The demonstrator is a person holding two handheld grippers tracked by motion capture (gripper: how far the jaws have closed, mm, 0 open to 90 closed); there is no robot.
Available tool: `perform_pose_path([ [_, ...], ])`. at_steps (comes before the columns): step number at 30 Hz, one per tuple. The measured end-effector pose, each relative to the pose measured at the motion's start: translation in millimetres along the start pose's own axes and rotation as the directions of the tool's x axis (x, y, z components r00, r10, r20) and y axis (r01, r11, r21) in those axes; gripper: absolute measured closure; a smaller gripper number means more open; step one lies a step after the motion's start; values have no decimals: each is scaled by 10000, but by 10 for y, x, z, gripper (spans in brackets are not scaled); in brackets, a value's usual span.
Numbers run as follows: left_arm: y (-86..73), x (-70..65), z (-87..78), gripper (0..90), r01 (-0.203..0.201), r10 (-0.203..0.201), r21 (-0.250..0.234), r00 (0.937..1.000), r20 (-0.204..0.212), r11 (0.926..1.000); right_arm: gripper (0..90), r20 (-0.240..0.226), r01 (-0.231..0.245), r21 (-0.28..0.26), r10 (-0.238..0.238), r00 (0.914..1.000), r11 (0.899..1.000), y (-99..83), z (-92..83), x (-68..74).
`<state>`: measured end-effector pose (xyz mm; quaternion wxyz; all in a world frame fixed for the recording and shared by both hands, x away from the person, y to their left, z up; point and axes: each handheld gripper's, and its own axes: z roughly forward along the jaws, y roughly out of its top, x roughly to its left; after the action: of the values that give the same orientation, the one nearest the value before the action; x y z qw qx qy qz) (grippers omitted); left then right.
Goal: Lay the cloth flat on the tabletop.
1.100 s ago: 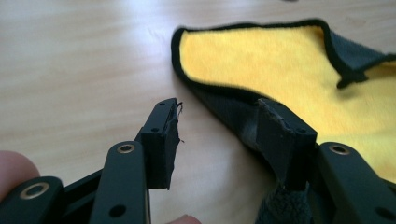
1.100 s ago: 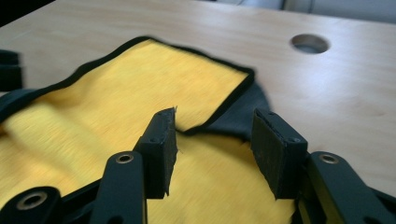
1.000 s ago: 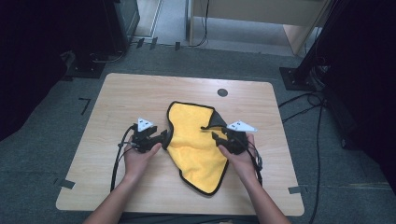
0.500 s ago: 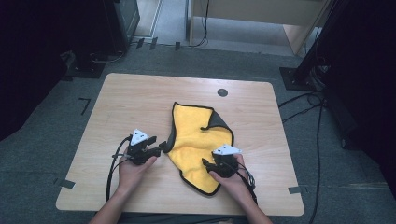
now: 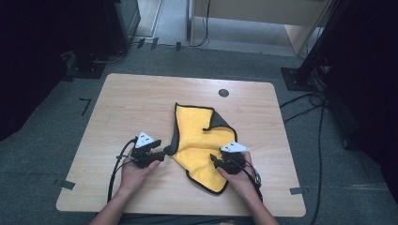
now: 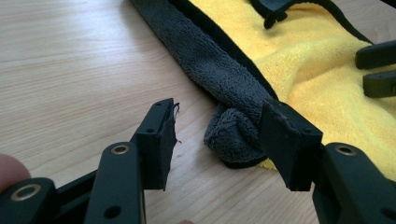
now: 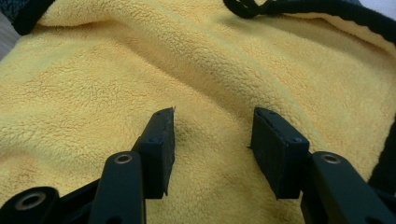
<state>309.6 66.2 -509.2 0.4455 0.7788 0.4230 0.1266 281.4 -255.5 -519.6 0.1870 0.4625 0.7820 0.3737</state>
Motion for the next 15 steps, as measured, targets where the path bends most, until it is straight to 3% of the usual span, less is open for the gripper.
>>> perform_pose_path([
  [3,-13,-11,29,460,-11,11,66,10000,45,10000,500,-81,-243,-152,242,9997,9996,42,-49,-34],
  [4,-17,-11,41,460,19,-20,85,10000,68,10000,547,-169,-498,-611,488,9987,9969,120,-82,-100],
  [5,-20,-10,50,460,60,-61,115,10000,78,9999,547,-169,-498,-611,488,9987,9969,120,-82,-100],
  [6,-22,-15,60,462,37,-38,145,9999,97,9999,590,-171,-1096,-1028,1084,9940,9886,232,-74,-195],
  [8,-24,-20,67,463,11,-13,129,9999,109,9999,602,38,-1203,-1206,1216,9926,9854,282,-49,-232],
  [10,-28,-29,71,468,-32,31,139,9999,97,9999,602,522,-1234,-1309,1311,9900,9837,380,35,-287],
  [12,-34,-26,74,470,16,-18,130,9999,124,9999,565,660,-1237,-1361,1336,9888,9829,477,151,-312],
  [13,-36,-24,75,470,70,-71,129,9999,130,9999,545,725,-1053,-1393,1161,9906,9846,520,219,-308],
  [14,-36,-20,76,470,125,-127,133,9998,148,9998,519,612,-487,-1385,576,9965,9892,593,361,-278],
  [15,-36,-20,76,470,125,-127,133,9998,148,9998,519,612,-487,-1385,576,9965,9892,593,361,-278],
])
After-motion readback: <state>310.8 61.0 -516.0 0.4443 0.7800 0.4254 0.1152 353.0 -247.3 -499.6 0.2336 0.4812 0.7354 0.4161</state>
